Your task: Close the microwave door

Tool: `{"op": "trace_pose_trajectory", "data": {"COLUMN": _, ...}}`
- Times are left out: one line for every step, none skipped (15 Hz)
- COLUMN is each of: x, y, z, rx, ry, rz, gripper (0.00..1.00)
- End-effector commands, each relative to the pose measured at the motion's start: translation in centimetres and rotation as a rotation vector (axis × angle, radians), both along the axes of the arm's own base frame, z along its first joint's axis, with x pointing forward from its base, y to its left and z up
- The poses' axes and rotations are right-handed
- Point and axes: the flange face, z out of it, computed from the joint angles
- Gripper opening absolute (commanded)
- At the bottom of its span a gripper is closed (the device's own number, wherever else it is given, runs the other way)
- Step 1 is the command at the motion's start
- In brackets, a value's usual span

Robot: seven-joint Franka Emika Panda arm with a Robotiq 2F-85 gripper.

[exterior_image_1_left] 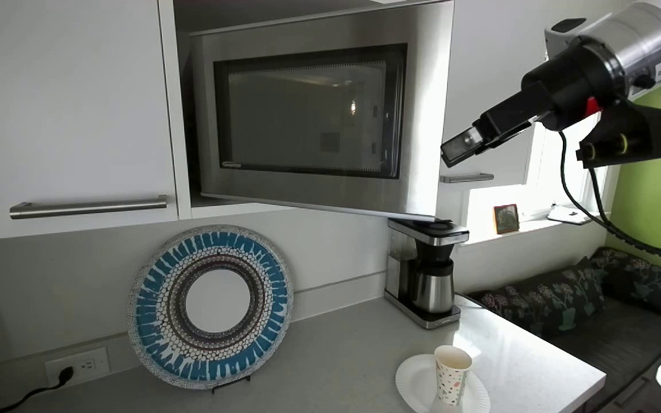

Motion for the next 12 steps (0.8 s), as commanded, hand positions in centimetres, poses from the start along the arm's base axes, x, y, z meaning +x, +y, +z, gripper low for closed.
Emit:
{"op": "trace_pose_trajectory", "data": {"x": 0.9, "y": 0.1, "z": -0.3, "rx": -0.098, "ry": -0.06, "rz": -0.007, "gripper": 1.0}}
{"op": "trace_pose_trajectory", "data": {"x": 1.2, "y": 0.0, "z": -0.2, "rx": -0.116, "ry": -0.074, "rz": -0.012, "gripper": 1.0}}
{"op": "trace_pose_trajectory", "data": {"x": 1.5, "y": 0.0, "z": -0.1, "rx": -0.138, "ry": -0.097, "rz": -0.021, "gripper": 1.0}}
{"op": "trace_pose_trajectory", "data": {"x": 1.7, "y": 0.0, "z": 0.0, "rx": -0.157, "ry": -0.117, "rz": -0.026, "gripper": 1.0}}
{"op": "trace_pose_trajectory", "data": {"x": 1.9, "y": 0.0, "z": 0.2, "rx": -0.164, "ry": -0.142, "rz": -0.029, "gripper": 1.0}}
{"op": "trace_pose_trajectory", "data": {"x": 2.1, "y": 0.0, "z": 0.3, "rx": -0.174, "ry": -0.166, "rz": -0.032, "gripper": 1.0}}
{"op": "trace_pose_trajectory", "data": {"x": 2.4, "y": 0.1, "z": 0.3, "rx": -0.185, "ry": -0.187, "rz": -0.036, "gripper": 1.0}}
{"op": "trace_pose_trajectory", "data": {"x": 2.6, "y": 0.1, "z": 0.3, "rx": -0.196, "ry": -0.2, "rz": -0.045, "gripper": 1.0}}
{"op": "trace_pose_trajectory", "data": {"x": 2.8, "y": 0.1, "z": 0.4, "rx": -0.218, "ry": -0.215, "rz": -0.05, "gripper": 1.0}}
{"op": "trace_pose_trajectory", "data": {"x": 3.0, "y": 0.0, "z": 0.4, "rx": -0.229, "ry": -0.226, "rz": -0.059, "gripper": 1.0}}
{"op": "trace_pose_trajectory", "data": {"x": 3.2, "y": -0.1, "z": 0.4, "rx": -0.245, "ry": -0.236, "rz": -0.068, "gripper": 1.0}}
{"op": "trace_pose_trajectory", "data": {"x": 3.4, "y": -0.3, "z": 0.4, "rx": -0.257, "ry": -0.243, "rz": -0.076, "gripper": 1.0}}
